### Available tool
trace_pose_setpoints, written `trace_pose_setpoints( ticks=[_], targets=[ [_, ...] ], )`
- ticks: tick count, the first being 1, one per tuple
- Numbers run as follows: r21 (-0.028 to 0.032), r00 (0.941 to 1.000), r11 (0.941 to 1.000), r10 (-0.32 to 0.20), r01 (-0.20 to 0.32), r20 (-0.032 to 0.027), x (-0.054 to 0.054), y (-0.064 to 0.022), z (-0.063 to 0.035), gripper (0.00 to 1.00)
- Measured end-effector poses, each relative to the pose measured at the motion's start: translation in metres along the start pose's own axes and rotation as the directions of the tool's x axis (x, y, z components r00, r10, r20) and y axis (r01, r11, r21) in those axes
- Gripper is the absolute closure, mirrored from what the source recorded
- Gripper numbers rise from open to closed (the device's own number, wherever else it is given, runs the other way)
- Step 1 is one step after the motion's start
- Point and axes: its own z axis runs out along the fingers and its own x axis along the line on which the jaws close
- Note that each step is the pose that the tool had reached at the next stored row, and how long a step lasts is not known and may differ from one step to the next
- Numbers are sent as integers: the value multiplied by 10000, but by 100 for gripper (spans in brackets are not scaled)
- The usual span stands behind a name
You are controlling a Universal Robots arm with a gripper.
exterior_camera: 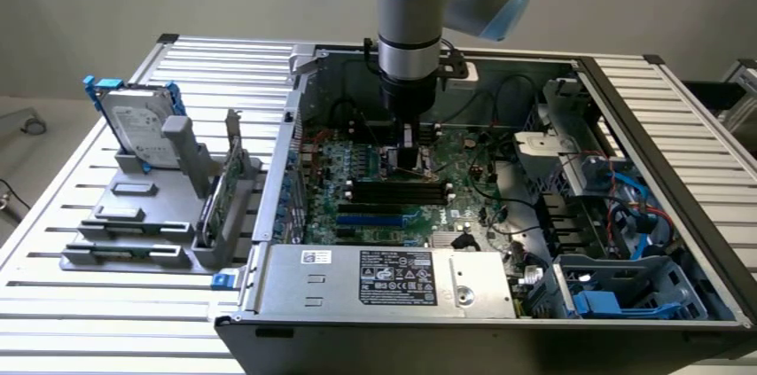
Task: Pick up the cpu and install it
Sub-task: 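Place the cpu into insertion slot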
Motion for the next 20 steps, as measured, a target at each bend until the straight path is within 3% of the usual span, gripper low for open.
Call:
trace_pose_setpoints(
  ticks=[20],
  targets=[
    [-9, 10000, 10000, -2, 2, 35, 9, -1, 16, 45]
  ],
)
